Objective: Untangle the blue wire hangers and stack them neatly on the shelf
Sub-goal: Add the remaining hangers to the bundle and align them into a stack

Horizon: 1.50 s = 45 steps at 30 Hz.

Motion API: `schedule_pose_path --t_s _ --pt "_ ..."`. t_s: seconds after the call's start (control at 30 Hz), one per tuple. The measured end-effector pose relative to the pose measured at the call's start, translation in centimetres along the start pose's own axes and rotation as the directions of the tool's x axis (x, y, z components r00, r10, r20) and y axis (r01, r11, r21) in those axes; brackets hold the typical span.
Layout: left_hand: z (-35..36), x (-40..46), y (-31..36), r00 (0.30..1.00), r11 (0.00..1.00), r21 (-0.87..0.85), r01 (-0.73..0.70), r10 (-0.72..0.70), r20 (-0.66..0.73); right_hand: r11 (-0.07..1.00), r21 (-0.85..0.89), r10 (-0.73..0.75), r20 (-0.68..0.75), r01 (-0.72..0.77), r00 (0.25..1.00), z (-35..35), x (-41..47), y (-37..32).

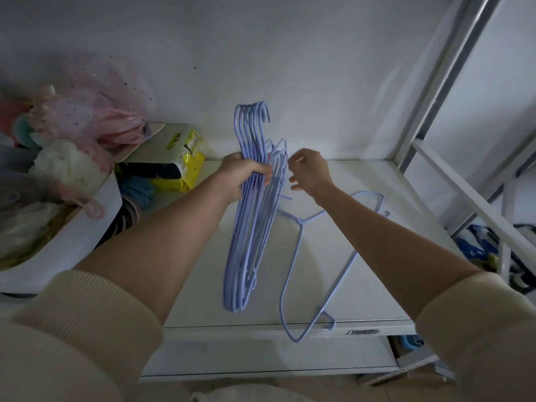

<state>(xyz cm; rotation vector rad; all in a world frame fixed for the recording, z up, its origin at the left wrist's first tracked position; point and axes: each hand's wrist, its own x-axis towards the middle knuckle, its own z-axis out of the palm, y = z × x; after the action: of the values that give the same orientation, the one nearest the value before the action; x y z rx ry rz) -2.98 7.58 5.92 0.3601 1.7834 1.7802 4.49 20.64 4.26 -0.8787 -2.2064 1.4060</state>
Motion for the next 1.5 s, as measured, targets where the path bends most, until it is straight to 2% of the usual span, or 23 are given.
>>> schedule_pose_path --t_s 0.07,0.13,0.2,0.37,0.63,0.73,0.83,0.93,1.1,1.17,1.27,1.33,1.5 --pt "0.2 -0.1 0.0 1.000 1.000 -0.012 0.010 -0.010 -0.016 0.968 -0.248 0.054 0.074 -0.034 0.996 0.6 0.5 2.2" --pt "0.4 0.0 -0.2 1.000 1.000 -0.014 0.005 -0.005 -0.024 0.868 -0.497 0.089 0.166 0.005 0.982 1.4 0.6 4.2" --pt "0.5 0.0 -0.2 0.999 1.000 0.003 -0.008 0.008 -0.031 0.788 -0.614 0.115 0.199 0.033 0.973 2.0 0.4 5.7" --pt "0.6 -0.6 0.3 0.996 0.996 0.058 -0.072 0.075 -0.052 0.699 -0.707 0.132 0.279 0.110 0.951 2.7 -0.5 8.8" --pt "-0.4 -0.7 1.1 0.983 0.990 0.028 -0.135 0.138 -0.119 0.650 -0.744 0.057 0.250 0.154 0.967 2.5 -0.6 10.3" --pt "-0.5 -1.2 1.0 0.983 0.990 0.035 -0.134 0.137 -0.122 0.590 -0.797 0.097 0.224 0.125 0.970 2.6 -0.9 10.2" --pt "-0.4 -1.6 0.8 0.984 0.991 0.023 -0.132 0.133 -0.122 0.522 -0.839 0.076 0.224 0.153 0.972 2.4 -0.9 10.1" --pt "-0.3 -1.5 1.0 0.982 0.990 0.016 -0.141 0.142 -0.128 0.544 -0.821 0.024 0.222 0.173 0.975 1.4 -0.7 9.7" --pt "0.0 -1.1 1.0 0.979 0.988 0.037 -0.151 0.154 -0.134 0.710 -0.678 -0.170 0.095 0.189 0.981 -1.9 -0.1 6.0" --pt "0.4 -0.9 0.8 0.980 0.990 0.038 -0.138 0.142 -0.139 0.794 -0.550 -0.282 0.040 0.256 0.959 -2.5 0.1 4.0" --pt "1.5 -0.9 0.8 0.983 0.992 0.015 -0.124 0.125 -0.131 0.892 -0.222 -0.400 0.020 0.394 0.916 -2.0 -0.6 1.3" --pt "2.1 -1.0 0.8 0.984 0.991 0.028 -0.130 0.132 -0.121 0.889 -0.095 -0.448 0.026 0.449 0.893 -1.3 -1.5 -0.3" --pt "2.5 -1.1 1.2 0.988 0.986 0.081 -0.147 0.150 -0.040 0.883 -0.071 -0.468 -0.032 0.465 0.883 -0.3 -2.3 -1.9"
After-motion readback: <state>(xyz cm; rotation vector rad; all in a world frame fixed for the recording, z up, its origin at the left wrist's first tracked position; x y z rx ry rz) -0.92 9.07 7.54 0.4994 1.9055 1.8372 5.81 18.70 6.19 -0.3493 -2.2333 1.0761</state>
